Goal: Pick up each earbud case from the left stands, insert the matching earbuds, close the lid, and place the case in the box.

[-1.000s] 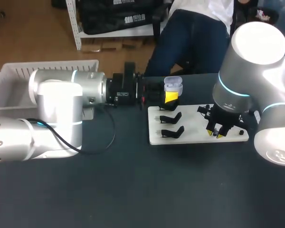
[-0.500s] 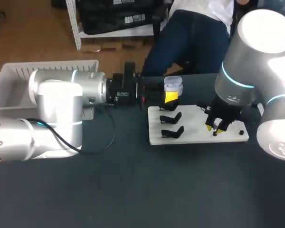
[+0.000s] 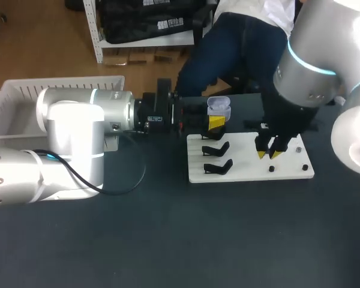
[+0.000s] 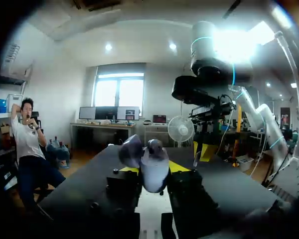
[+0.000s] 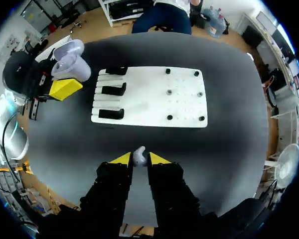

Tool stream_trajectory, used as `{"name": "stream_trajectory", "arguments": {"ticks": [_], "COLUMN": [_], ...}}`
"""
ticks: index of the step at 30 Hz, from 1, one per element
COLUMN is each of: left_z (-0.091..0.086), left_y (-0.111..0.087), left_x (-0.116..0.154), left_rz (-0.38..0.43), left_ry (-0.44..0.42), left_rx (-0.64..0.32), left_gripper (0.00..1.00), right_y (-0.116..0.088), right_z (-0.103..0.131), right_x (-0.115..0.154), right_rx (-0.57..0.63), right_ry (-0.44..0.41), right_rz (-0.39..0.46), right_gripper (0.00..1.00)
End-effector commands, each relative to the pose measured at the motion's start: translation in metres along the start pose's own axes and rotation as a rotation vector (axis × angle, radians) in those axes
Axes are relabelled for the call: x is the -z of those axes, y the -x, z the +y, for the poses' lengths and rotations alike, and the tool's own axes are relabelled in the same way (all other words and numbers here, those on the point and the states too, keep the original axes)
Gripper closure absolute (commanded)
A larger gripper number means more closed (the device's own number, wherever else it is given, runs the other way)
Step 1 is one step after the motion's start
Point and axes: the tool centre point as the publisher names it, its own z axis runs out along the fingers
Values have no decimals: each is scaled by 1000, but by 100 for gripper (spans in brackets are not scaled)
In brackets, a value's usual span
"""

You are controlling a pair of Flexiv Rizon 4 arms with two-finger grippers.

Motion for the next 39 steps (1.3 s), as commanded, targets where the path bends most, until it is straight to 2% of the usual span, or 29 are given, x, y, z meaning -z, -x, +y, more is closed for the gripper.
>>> {"name": "stream_trajectory", "arguments": {"ticks": [1, 6, 24, 25, 28, 39], "left_z": [-1, -1, -1, -1, -1, -1], "left_y": [-1, -1, -1, -1, -1, -1], "left_x": [0, 0, 0, 0, 0, 0], "left_rz": [-5, -5, -5, -5, -5, -5], "left_ry": [4, 4, 4, 4, 4, 4], "left_rx": [-4, -4, -4, -4, -4, -4], "left_gripper": [100, 100, 100, 100, 100, 100], "right_y": [-12, -15, -14, -8, 4, 58], "right_z": [13, 28, 31, 36, 43, 67], "right_x": [30, 41, 43, 43, 46, 56], "right_rx": [278, 383, 386, 401, 423, 552], "right_ry": [0, 0, -1, 28, 29, -8], "right_rz": [6, 7, 3, 7, 0, -7], "right_gripper": [100, 100, 100, 100, 100, 100]}}
